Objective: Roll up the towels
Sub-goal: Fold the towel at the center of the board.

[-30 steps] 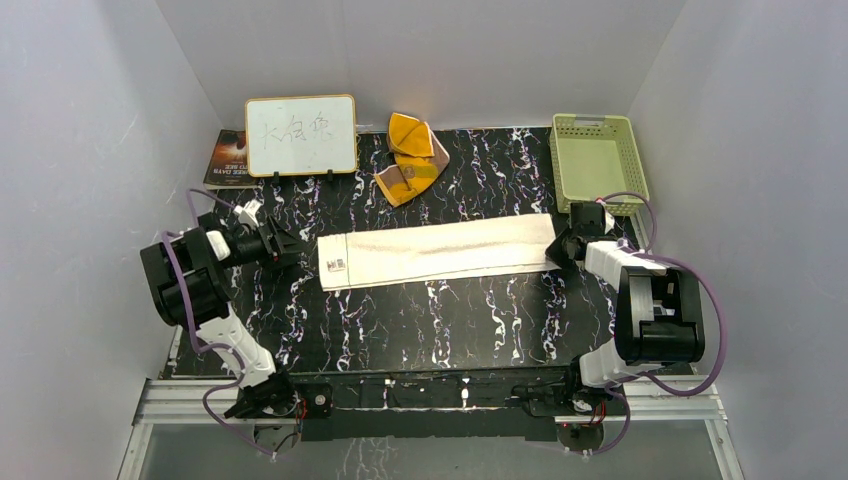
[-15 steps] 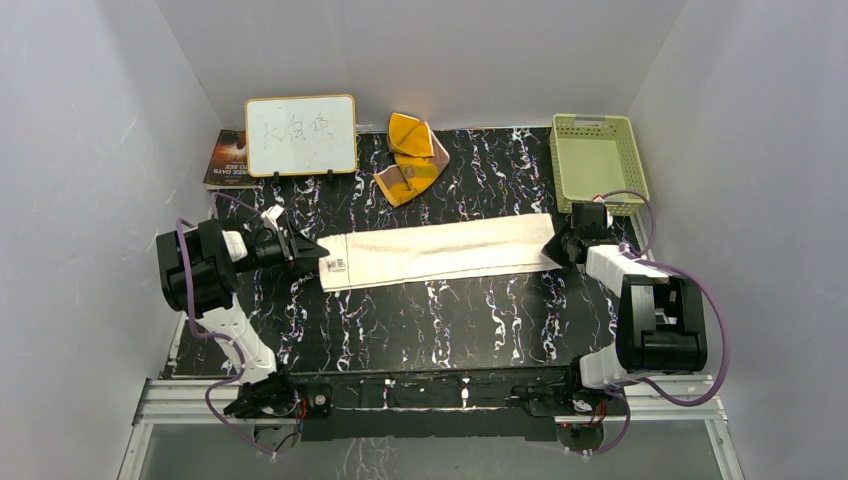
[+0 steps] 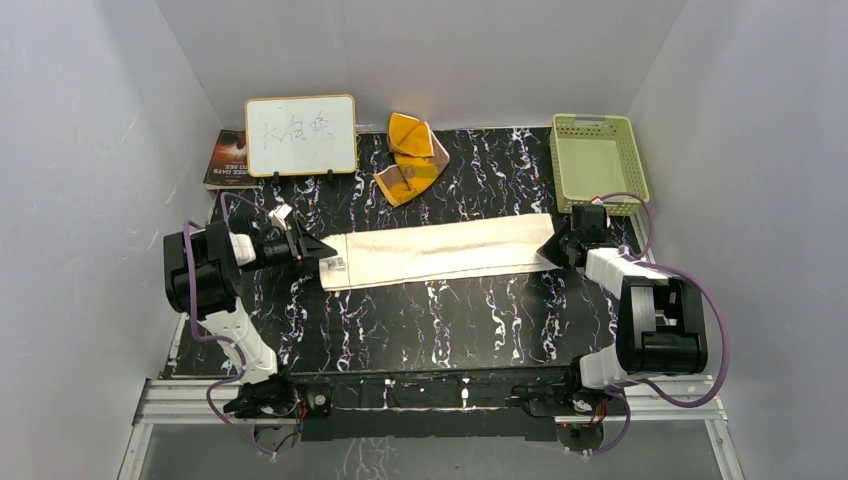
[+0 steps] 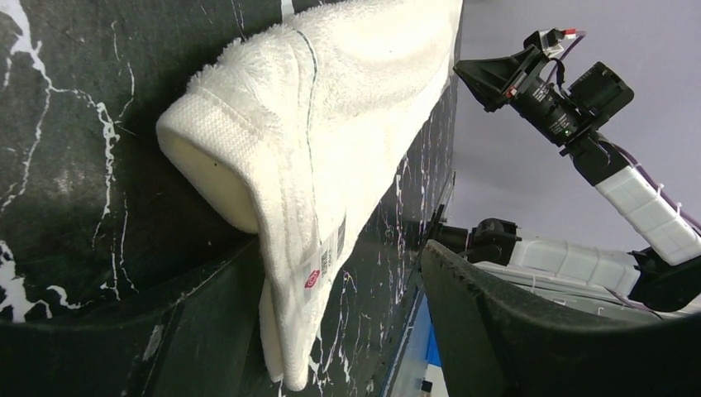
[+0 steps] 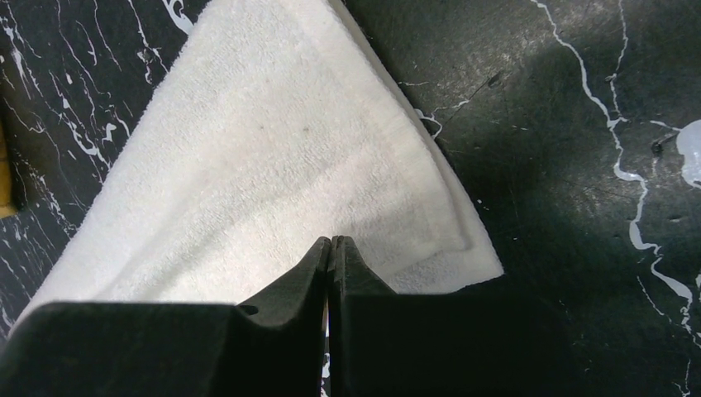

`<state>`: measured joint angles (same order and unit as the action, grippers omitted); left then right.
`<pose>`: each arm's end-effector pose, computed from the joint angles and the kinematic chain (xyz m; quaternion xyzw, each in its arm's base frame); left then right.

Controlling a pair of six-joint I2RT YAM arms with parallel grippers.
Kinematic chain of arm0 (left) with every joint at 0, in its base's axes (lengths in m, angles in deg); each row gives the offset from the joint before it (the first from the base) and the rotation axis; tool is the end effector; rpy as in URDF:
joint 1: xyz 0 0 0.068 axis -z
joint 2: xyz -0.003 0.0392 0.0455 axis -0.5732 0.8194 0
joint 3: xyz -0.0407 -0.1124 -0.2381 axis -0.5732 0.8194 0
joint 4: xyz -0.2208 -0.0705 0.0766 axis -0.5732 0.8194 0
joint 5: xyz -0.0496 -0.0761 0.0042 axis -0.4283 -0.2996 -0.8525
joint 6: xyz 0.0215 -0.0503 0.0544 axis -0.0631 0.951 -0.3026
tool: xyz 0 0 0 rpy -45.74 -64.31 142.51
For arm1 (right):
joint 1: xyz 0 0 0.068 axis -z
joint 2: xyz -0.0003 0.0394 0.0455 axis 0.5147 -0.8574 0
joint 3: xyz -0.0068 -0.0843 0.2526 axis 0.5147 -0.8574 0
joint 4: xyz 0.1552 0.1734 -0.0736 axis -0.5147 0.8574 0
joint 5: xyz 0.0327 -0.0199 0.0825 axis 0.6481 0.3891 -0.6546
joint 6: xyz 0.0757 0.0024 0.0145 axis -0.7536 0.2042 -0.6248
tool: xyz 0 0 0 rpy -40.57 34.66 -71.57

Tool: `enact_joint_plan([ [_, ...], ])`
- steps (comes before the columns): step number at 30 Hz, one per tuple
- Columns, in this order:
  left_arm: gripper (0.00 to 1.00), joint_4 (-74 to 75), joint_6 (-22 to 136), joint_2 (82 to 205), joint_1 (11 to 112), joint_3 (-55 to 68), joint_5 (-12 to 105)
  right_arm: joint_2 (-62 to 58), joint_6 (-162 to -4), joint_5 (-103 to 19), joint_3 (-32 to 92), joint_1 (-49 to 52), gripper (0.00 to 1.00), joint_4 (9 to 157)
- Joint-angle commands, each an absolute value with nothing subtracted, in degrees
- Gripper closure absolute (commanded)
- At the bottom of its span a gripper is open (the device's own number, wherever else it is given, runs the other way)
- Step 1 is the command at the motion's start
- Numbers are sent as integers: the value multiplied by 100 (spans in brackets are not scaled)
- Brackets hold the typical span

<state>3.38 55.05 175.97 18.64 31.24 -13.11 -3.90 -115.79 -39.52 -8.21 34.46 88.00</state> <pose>0.3135 0.0285 0.1011 -0.0490 0.8155 -0.5280 0.2321 0.2776 -0.0108 0.1420 0.3308 0.8818 0.1443 0.3037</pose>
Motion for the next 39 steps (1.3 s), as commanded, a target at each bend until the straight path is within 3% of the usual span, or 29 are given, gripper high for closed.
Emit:
enact_joint_plan([
  [1, 31, 101, 5452, 17572, 1965, 3454, -13, -372, -11618, -4083, -811, 3430, 100, 8457],
  [3, 34, 58, 5503, 17526, 1987, 3471, -20, -411, -11629, -4125, -806, 3432, 100, 8439],
  [7, 52, 16, 5601, 17472, 2039, 3502, -126, -426, -11661, -4203, -811, 3432, 100, 8405],
  [11, 81, -496, 6129, 17312, 2271, 3732, -206, -426, -11679, -4235, -821, 3413, 100, 8388],
  [12, 95, -558, 6210, 17261, 2374, 3789, -153, -426, -11683, -4243, -823, 3406, 100, 8381],
  [13, 100, -507, 6214, 17199, 2429, 3818, -42, -426, -11681, -4254, -815, 3395, 100, 8384],
  [18, 100, 535, 6011, 16260, 2266, 3584, 1463, -474, -11559, -4174, -708, 3214, 100, 8551],
  [24, 100, 2030, 5013, 15398, 1755, 2314, 3358, -511, -11593, -4108, -782, 2656, 100, 8632],
  [31, 100, 2756, 3617, 15516, 1238, 1475, 4433, -224, -11348, -4784, -470, 2488, 40, 8996],
  [35, 100, 2824, 3268, 15532, 1239, 1229, 5543, -115, -11168, -4710, -231, 2345, 33, 9367],
  [39, 100, 2908, 3300, 15514, 1395, 904, 5563, -175, -11096, -4406, -38, 2133, 30, 9547],
])
